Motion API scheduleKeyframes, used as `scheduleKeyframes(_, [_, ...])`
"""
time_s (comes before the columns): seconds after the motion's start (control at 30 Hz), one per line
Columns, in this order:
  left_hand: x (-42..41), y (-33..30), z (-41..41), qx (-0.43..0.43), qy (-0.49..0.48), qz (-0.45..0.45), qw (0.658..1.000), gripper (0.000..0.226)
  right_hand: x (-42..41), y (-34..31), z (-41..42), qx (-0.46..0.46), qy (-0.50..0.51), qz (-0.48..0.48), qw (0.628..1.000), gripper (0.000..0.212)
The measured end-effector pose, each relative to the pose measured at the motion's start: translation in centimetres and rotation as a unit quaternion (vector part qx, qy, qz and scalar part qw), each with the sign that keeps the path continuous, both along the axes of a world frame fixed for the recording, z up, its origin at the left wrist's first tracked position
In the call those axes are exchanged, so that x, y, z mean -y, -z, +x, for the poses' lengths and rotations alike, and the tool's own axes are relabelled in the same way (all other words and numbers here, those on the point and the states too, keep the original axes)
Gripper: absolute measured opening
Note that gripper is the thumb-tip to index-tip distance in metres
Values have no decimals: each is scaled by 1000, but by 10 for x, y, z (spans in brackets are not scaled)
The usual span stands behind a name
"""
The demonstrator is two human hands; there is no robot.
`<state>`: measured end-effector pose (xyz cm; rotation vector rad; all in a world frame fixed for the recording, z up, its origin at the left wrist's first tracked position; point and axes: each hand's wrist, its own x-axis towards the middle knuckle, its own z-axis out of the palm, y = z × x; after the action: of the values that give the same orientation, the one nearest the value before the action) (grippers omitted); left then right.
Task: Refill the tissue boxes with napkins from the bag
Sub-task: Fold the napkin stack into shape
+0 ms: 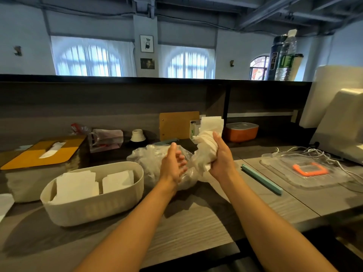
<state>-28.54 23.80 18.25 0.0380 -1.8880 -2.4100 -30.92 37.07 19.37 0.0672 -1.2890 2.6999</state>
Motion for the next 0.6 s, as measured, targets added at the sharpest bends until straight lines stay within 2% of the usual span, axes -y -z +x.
scheduleKeyframes(0.07, [5,1,-1,98,123,116,981,80,9,3,0,-11,-1,50,999,39])
scheduleKeyframes(0.1, [8,3,-1,119,152,142,971,86,16,5,-2,-9,23,121,992,41])
scheduleKeyframes(0.17, [11,5,-1,120,155,148,969,79,27,8,-3,2,92,272,958,39])
scheduleKeyframes(0.23, [12,4,0,106,154,126,974,63,31,11,-3,-1,106,340,934,33])
scheduleKeyframes(0.33, [8,4,1,102,133,43,985,48,29,8,0,43,62,363,929,16])
scheduleKeyframes(0.4, [7,5,0,112,105,20,988,40,27,7,0,93,23,363,927,11])
scheduleKeyframes(0.5, [10,5,-4,118,79,16,990,41,25,5,-2,111,2,366,924,23])
scheduleKeyframes(0.6, [12,8,-10,96,52,-27,994,45,24,2,0,118,-17,360,925,46])
